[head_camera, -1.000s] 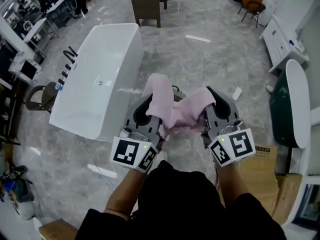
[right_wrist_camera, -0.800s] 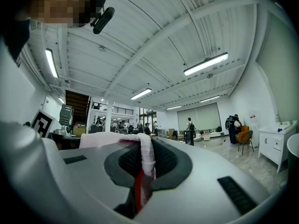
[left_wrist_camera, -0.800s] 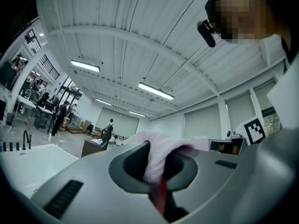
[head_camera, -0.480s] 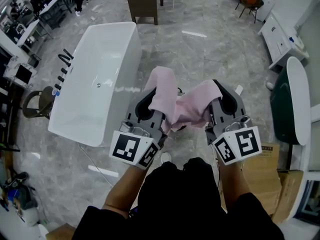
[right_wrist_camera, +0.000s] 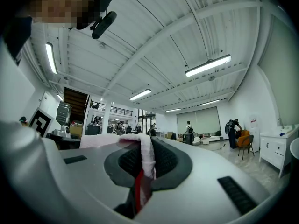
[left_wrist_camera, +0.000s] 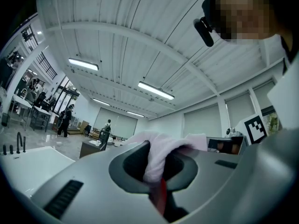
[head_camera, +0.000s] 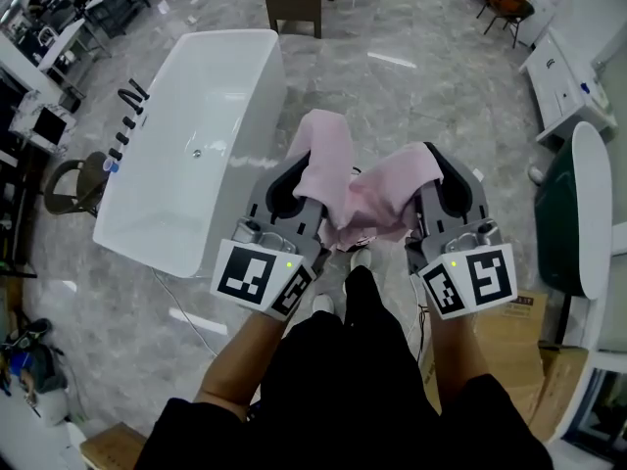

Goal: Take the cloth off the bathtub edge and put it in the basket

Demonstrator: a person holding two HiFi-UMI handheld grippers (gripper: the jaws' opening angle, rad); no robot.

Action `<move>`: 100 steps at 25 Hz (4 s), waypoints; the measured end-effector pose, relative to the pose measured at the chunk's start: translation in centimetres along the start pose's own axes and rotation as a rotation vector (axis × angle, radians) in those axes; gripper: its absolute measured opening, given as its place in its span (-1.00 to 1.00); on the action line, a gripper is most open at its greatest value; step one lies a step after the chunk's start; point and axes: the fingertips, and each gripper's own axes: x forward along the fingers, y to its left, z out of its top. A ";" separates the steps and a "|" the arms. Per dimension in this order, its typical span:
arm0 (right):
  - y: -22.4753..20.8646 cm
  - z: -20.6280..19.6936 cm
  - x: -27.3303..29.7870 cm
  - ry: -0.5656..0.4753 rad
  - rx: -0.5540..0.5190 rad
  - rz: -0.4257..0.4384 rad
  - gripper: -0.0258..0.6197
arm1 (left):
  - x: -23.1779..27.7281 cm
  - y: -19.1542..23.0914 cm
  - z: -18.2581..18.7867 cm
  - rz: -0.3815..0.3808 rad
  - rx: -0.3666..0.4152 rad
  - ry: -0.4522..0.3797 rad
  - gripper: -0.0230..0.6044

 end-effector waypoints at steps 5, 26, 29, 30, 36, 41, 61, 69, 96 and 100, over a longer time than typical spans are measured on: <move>-0.7 0.6 1.7 -0.014 0.011 0.033 -0.81 | 1.7 0.6 0.6 0.005 0.032 0.003 -0.82; -4.8 -2.2 7.5 0.046 0.073 0.070 -0.81 | 9.2 3.8 -2.8 0.004 -0.010 0.074 -0.82; -5.5 -3.2 7.6 0.071 0.073 0.070 -0.81 | 9.7 3.9 -4.4 0.009 -0.018 0.100 -0.82; -5.5 -3.6 7.6 0.083 0.070 0.072 -0.81 | 9.7 4.0 -4.9 0.015 -0.024 0.112 -0.82; -6.5 -6.7 8.1 0.144 0.068 0.081 -0.81 | 10.0 4.9 -7.8 0.058 -0.021 0.172 -0.82; -7.5 -9.8 8.2 0.208 0.089 0.071 -0.81 | 10.4 5.7 -11.5 0.088 -0.029 0.252 -0.82; -14.1 -21.7 10.1 0.361 0.097 0.062 -0.81 | 14.6 7.9 -25.0 0.151 -0.078 0.459 -0.82; -16.1 -28.0 10.8 0.452 0.127 0.103 -0.81 | 15.2 9.7 -31.7 0.174 -0.135 0.540 -0.82; -16.1 -46.2 12.7 0.753 0.133 0.263 -0.81 | 11.6 14.1 -51.3 0.212 -0.279 0.846 -0.81; -16.4 -49.1 12.2 0.801 0.149 0.209 -0.81 | 10.1 15.1 -53.9 0.188 -0.297 0.901 -0.82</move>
